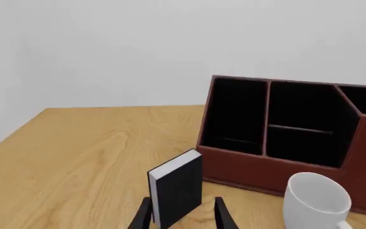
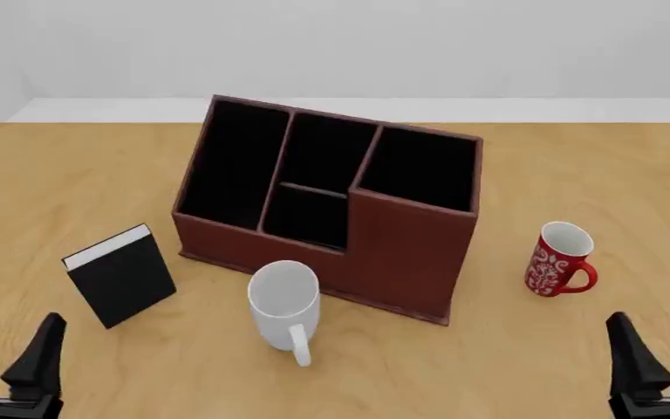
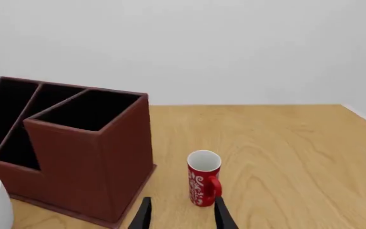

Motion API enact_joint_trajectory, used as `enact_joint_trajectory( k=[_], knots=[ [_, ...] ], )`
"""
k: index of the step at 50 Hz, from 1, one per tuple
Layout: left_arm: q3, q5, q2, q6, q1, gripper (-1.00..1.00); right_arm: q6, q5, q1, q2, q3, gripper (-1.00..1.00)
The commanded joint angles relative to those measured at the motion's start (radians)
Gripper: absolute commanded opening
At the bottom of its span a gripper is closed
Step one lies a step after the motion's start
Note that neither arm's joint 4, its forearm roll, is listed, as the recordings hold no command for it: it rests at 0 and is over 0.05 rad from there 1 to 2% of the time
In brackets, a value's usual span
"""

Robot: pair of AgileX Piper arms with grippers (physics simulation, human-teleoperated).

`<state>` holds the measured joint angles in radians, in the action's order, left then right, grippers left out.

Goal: Pick up the red mug and place it to the right of the caddy.

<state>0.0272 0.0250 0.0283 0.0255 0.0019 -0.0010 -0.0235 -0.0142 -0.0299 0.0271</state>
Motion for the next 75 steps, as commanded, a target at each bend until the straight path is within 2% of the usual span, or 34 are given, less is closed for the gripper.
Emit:
enact_joint_trajectory(
  k=[1,19,25,28,31,32,36,38,39,42,44,48,51,53,55,58,60,64,66,68,70,71,75],
  knots=[
    [-0.023,-0.027,-0.021,-0.026,-0.002,1.00,-0.002,0.044,0.022,0.000,-0.025,1.00],
    [-0.023,-0.027,-0.021,-0.026,-0.002,1.00,-0.003,0.059,0.021,-0.034,-0.010,1.00],
    [-0.023,-0.027,-0.021,-0.026,-0.002,1.00,0.001,0.009,0.019,-0.071,0.080,1.00],
    [-0.023,-0.027,-0.021,-0.026,-0.002,1.00,-0.041,0.004,-0.014,-0.148,0.134,1.00],
    [-0.023,-0.027,-0.021,-0.026,-0.002,1.00,-0.016,-0.020,0.000,-0.199,0.183,1.00],
    [-0.023,-0.027,-0.021,-0.026,-0.002,1.00,0.014,-0.032,-0.002,-0.223,0.205,1.00],
    [-0.023,-0.027,-0.021,-0.026,-0.002,1.00,-0.040,-0.068,-0.014,-0.245,0.265,1.00],
    [-0.023,-0.027,-0.021,-0.026,-0.002,1.00,-0.007,-0.093,-0.015,-0.269,0.305,1.00],
    [-0.023,-0.027,-0.021,-0.026,-0.002,1.00,-0.016,-0.099,-0.014,-0.280,0.319,1.00],
    [-0.023,-0.027,-0.021,-0.026,-0.002,1.00,-0.079,-0.116,-0.031,-0.321,0.365,1.00],
    [-0.023,-0.027,-0.021,-0.026,-0.002,1.00,-0.054,-0.134,-0.017,-0.341,0.396,1.00],
    [-0.023,-0.027,-0.021,-0.026,-0.002,1.00,-0.048,-0.160,0.013,-0.407,0.444,1.00],
    [-0.023,-0.027,-0.021,-0.026,-0.002,1.00,-0.066,-0.168,0.033,-0.450,0.474,1.00],
    [-0.023,-0.027,-0.021,-0.025,-0.002,1.00,-0.054,-0.172,0.027,-0.474,0.494,1.00],
    [-0.023,-0.027,-0.021,-0.026,-0.002,1.00,-0.033,-0.189,0.056,-0.506,0.513,1.00],
    [-0.023,-0.027,-0.021,-0.025,-0.002,1.00,-0.084,-0.198,0.039,-0.539,0.539,1.00],
    [-0.023,-0.027,-0.021,-0.026,-0.002,1.00,-0.054,-0.218,0.052,-0.566,0.560,1.00],
    [-0.023,-0.027,-0.021,-0.025,-0.002,1.00,-0.117,-0.221,0.029,-0.617,0.563,1.00],
    [-0.023,-0.027,-0.021,-0.025,-0.002,1.00,-0.105,-0.232,0.044,-0.639,0.564,1.00],
    [-0.023,-0.027,-0.021,-0.026,-0.002,1.00,-0.128,-0.232,0.040,-0.652,0.562,1.00],
    [-0.023,-0.027,-0.021,-0.026,-0.002,1.00,-0.113,-0.237,0.048,-0.667,0.560,1.00],
    [-0.023,-0.027,-0.021,-0.026,-0.002,1.00,-0.144,-0.225,0.032,-0.706,0.552,1.00],
    [-0.023,-0.027,-0.021,-0.026,-0.002,1.00,-0.148,-0.222,0.029,-0.723,0.554,1.00]
  ],
)
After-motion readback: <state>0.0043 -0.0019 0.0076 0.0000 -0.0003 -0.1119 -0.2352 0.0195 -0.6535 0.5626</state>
